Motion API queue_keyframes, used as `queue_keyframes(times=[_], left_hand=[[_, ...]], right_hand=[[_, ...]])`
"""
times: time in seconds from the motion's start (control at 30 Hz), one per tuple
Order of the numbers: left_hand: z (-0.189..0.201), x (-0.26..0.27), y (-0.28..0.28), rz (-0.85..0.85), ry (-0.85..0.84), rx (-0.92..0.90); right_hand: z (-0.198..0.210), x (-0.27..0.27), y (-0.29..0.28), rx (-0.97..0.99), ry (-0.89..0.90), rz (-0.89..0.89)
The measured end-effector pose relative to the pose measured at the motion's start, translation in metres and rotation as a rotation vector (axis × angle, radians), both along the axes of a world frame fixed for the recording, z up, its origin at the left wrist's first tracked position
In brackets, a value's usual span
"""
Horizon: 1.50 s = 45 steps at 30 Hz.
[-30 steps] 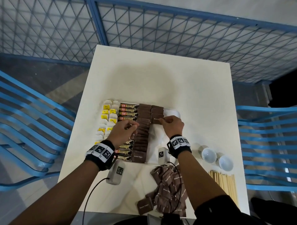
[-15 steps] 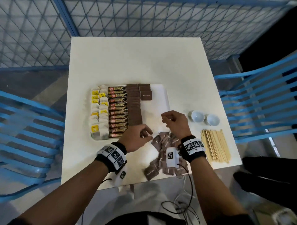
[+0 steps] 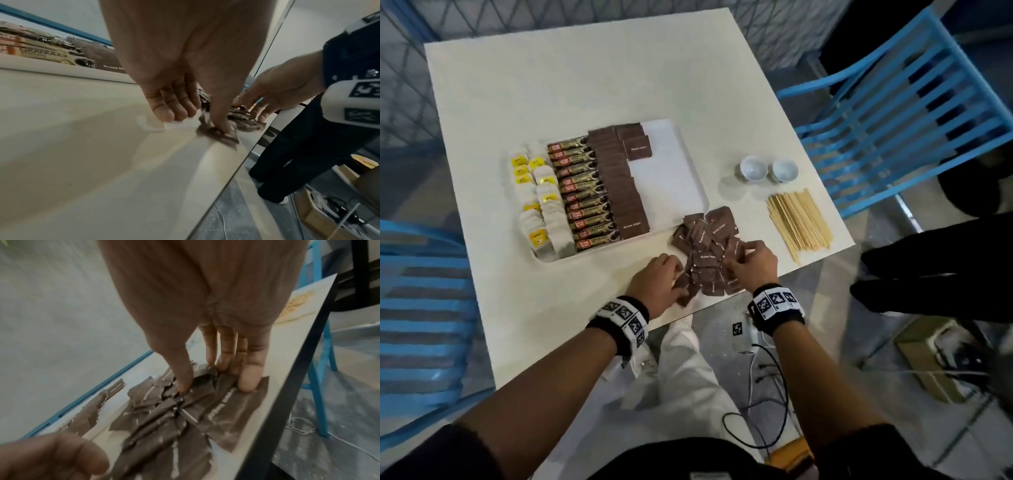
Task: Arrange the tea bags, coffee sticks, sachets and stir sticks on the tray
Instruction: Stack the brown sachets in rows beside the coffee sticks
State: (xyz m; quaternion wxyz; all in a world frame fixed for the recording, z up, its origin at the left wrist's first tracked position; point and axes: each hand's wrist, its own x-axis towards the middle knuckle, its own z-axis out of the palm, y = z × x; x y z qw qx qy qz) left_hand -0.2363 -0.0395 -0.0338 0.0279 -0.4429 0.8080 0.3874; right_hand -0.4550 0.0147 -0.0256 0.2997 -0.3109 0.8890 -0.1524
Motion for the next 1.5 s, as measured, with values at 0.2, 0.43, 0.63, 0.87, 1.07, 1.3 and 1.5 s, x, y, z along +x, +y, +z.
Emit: queue_keyframes(times=[0.2, 0.43, 0.63, 0.87, 1.07, 1.3, 1.5], left_hand=[[-0.007, 0.000, 0.001, 0.126, 0.115, -0.027], [0.003, -0.022, -0.006, 0.278, -0.059, 0.020], [0.011, -0.041, -0.020, 0.318, -0.187, 0.007], [0.009, -0.039, -0.026, 0.473, -0.078, 0.144], [0.011, -0.036, -0.031, 0.605, 0.052, 0.285], [0.013, -0.024, -0.032, 0.701, 0.115, 0.436], [0.029, -0.012, -0.037, 0.756, 0.250, 0.461]], right_hand=[[0.009, 0.005, -0.005, -0.066, -0.110, -0.145], [0.014, 0.006, -0.015, -0.104, -0.204, -0.317], [0.012, 0.009, -0.020, -0.133, -0.130, -0.307], [0.010, 0.006, -0.024, -0.072, -0.212, -0.340], [0.012, 0.000, -0.023, -0.066, -0.248, -0.322], [0.017, -0.011, -0.017, -0.113, -0.213, -0.304], [0.029, -0.021, -0.015, -0.198, -0.246, -0.340]])
